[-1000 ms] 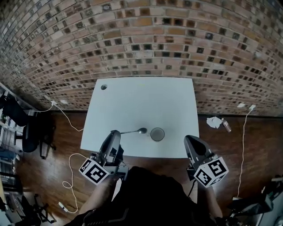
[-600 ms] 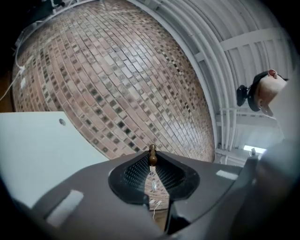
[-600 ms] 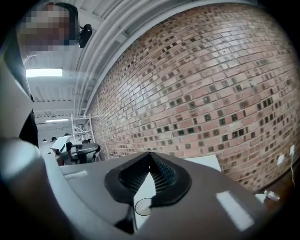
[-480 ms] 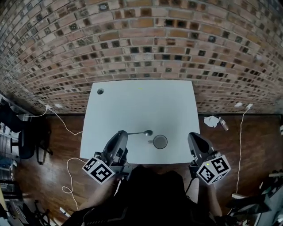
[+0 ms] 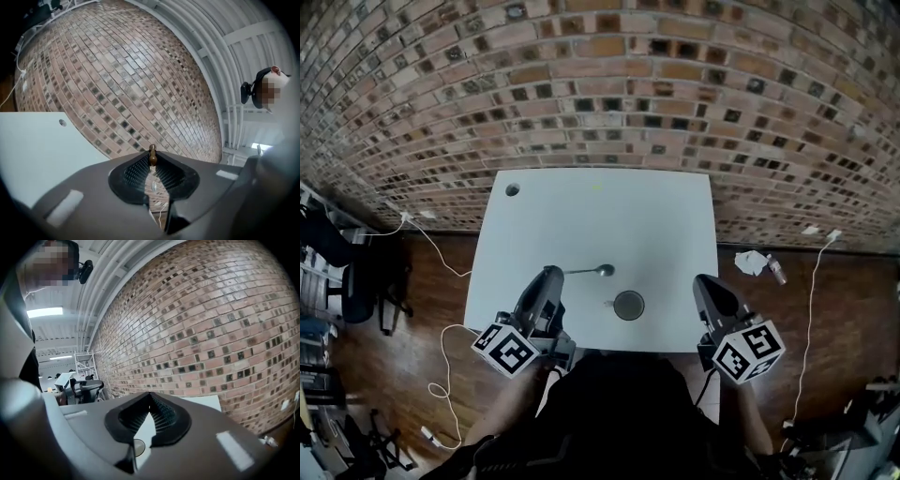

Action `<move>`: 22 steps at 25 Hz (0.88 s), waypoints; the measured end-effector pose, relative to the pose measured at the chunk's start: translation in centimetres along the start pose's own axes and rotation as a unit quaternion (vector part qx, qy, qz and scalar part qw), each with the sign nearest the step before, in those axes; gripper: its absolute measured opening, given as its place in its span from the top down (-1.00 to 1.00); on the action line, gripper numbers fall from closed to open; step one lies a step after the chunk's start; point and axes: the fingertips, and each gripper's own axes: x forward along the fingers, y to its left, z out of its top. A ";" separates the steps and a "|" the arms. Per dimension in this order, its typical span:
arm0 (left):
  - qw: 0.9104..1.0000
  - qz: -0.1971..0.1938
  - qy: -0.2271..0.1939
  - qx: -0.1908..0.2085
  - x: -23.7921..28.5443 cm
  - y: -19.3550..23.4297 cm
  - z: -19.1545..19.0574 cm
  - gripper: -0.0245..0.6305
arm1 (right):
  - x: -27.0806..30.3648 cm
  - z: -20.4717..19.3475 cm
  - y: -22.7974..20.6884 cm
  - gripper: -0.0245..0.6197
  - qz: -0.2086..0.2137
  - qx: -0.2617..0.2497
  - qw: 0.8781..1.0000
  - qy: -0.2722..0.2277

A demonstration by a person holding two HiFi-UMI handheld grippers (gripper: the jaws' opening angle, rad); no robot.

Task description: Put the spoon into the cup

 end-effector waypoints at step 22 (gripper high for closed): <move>0.983 0.032 0.169 0.059 2.4 4.3 -12.7 0.82 | -0.6 -1.4 -0.4 0.90 -0.011 0.011 1.000 0.002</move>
